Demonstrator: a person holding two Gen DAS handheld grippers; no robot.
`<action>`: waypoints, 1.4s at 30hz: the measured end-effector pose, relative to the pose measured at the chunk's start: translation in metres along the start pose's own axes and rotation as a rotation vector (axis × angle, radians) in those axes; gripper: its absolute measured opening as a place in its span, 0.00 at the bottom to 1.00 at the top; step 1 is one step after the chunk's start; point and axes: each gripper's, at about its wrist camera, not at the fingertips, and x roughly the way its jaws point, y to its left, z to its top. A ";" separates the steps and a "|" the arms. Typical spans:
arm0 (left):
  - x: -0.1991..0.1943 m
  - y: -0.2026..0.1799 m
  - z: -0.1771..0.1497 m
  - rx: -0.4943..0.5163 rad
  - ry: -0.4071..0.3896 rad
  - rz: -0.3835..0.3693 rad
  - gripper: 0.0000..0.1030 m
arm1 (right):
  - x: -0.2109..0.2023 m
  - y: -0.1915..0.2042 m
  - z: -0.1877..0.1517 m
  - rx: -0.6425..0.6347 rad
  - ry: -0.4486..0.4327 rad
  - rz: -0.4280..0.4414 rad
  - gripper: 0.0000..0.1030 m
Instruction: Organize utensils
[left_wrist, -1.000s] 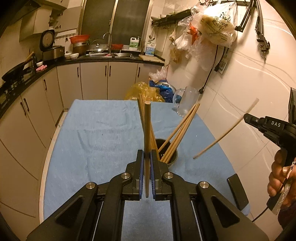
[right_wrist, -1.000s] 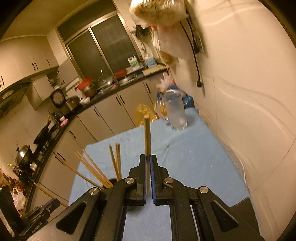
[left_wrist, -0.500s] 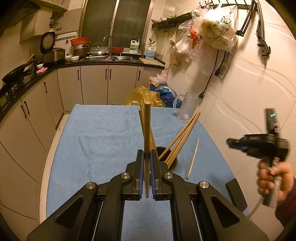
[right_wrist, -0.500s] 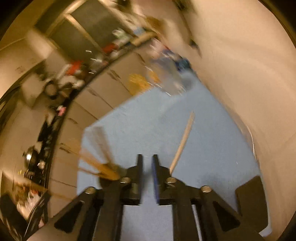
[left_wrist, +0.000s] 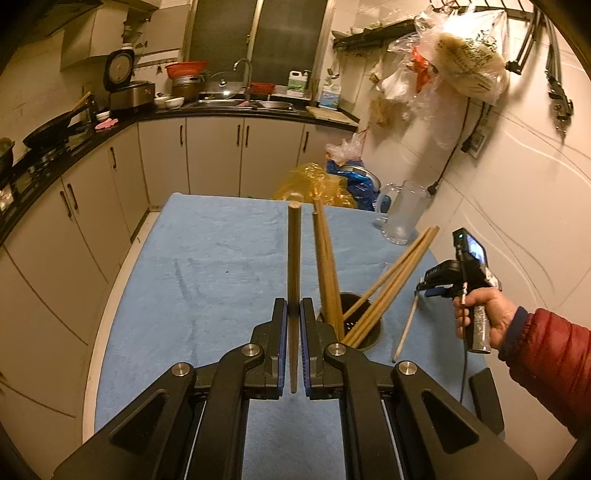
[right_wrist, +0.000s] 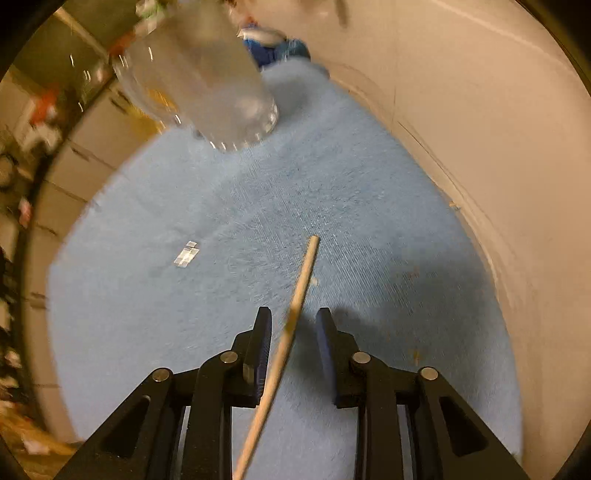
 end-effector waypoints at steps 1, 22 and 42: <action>0.001 0.001 0.000 -0.006 0.000 0.004 0.06 | 0.005 0.001 -0.001 0.005 0.011 0.003 0.07; -0.011 -0.001 -0.006 0.013 -0.020 -0.058 0.06 | -0.166 0.019 -0.124 -0.182 -0.353 0.298 0.03; -0.027 -0.006 -0.012 0.050 -0.042 -0.078 0.06 | -0.132 -0.056 -0.094 0.172 -0.143 0.324 0.23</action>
